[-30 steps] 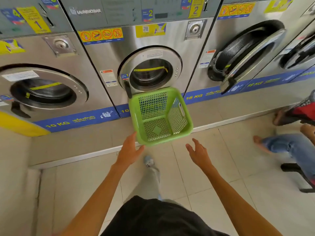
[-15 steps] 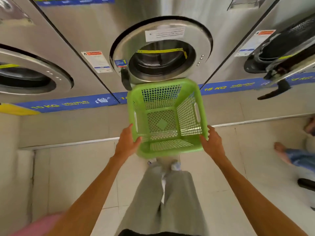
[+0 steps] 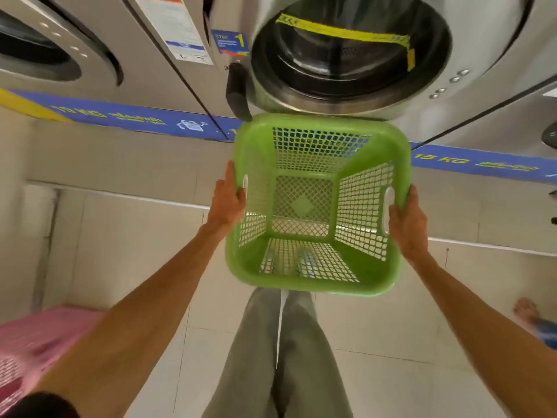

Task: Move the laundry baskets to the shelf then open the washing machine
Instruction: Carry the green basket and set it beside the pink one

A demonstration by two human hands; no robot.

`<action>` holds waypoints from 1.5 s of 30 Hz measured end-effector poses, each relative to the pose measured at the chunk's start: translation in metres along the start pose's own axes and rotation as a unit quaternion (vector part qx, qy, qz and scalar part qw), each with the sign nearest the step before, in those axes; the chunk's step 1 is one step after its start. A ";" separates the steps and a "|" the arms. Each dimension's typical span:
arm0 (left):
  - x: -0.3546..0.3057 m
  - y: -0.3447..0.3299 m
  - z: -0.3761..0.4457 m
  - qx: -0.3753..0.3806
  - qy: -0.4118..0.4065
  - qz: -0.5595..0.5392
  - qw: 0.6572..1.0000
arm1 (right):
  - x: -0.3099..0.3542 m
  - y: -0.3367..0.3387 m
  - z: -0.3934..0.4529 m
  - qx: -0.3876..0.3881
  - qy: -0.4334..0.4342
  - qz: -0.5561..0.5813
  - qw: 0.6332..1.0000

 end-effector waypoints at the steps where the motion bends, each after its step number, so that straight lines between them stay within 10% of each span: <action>1: 0.001 0.001 -0.007 0.009 0.013 0.000 1.000 | 0.000 0.000 -0.002 0.006 0.008 -0.004 1.000; 15: 0.106 0.131 -0.242 -0.094 0.182 -0.116 0.972 | 0.159 0.019 -0.111 0.211 0.203 -0.104 0.950; 28: 0.244 0.250 -0.490 -0.338 0.351 -0.288 0.824 | 0.457 -0.078 -0.340 0.364 0.460 -0.131 0.799; 45: 0.417 0.370 -0.475 -0.348 0.362 -0.331 0.799 | 0.648 -0.218 -0.463 0.364 0.508 -0.180 0.760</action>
Point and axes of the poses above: each hand's wrist, its own z-axis towards the middle knuckle, its own y-axis out of the back of the hand, x = y × z, the point moved 1 cm from there along z, towards the middle knuckle, and after that the axes turned 1 degree about z, right-handed, at the moved point
